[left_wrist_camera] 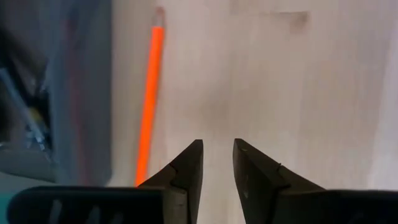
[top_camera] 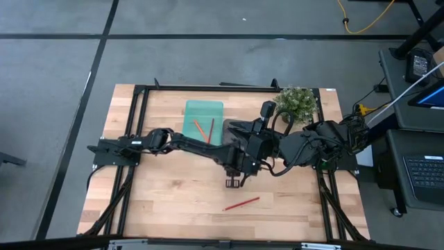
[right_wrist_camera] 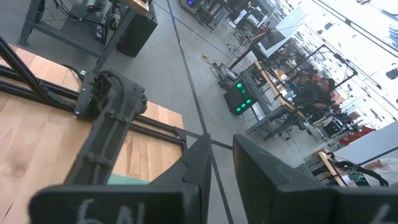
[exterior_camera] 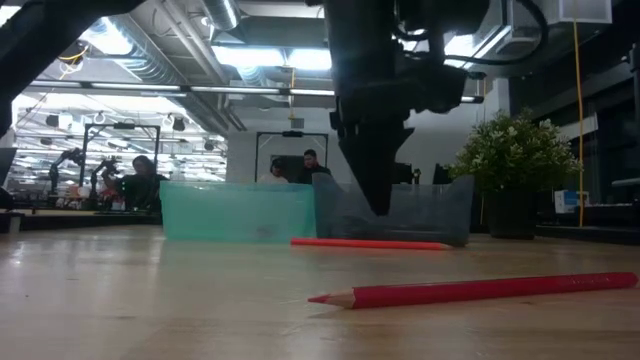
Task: Sort pens & pencils
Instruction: Put the orange colored pencil into the green bin
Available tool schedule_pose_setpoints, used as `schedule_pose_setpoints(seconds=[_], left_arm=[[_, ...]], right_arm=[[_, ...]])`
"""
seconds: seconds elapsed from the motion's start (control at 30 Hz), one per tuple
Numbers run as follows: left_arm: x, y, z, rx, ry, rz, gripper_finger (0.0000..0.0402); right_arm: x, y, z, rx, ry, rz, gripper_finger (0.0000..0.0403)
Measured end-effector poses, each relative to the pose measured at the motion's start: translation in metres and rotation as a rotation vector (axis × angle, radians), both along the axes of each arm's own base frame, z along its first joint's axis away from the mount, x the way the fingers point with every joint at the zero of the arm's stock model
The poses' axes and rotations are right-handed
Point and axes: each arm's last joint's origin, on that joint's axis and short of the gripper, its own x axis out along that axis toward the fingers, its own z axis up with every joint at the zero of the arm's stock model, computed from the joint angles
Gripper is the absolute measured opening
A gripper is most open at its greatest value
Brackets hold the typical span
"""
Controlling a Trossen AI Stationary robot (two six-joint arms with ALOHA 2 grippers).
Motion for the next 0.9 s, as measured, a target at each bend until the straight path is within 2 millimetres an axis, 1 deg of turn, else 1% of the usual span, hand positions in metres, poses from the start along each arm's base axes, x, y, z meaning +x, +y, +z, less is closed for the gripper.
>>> schedule_pose_setpoints(seconds=[0.2,0.27,0.37,0.5,0.67,0.9], left_arm=[[-0.003,-0.020,0.000,0.010,-0.003,-0.074,0.0083],[-0.004,-0.025,0.000,0.046,-0.003,-0.123,0.0083],[-0.004,-0.029,0.001,0.105,-0.020,-0.132,0.0083],[-0.001,-0.025,0.002,0.132,-0.042,-0.144,0.0083],[0.004,-0.017,0.002,0.127,-0.066,-0.150,0.0083],[0.007,-0.002,0.002,0.106,-0.060,-0.159,0.0083]], right_arm=[[0.000,0.000,0.000,0.000,0.000,0.000,0.0069],[0.000,0.000,0.000,0.000,0.000,0.000,0.0069],[0.000,0.000,0.000,0.000,0.000,0.000,0.0069],[0.000,0.000,0.000,0.000,0.000,0.000,0.0069],[0.000,0.000,0.000,0.000,0.000,0.000,0.0069],[0.000,0.000,0.000,0.000,0.000,0.000,0.0069]])
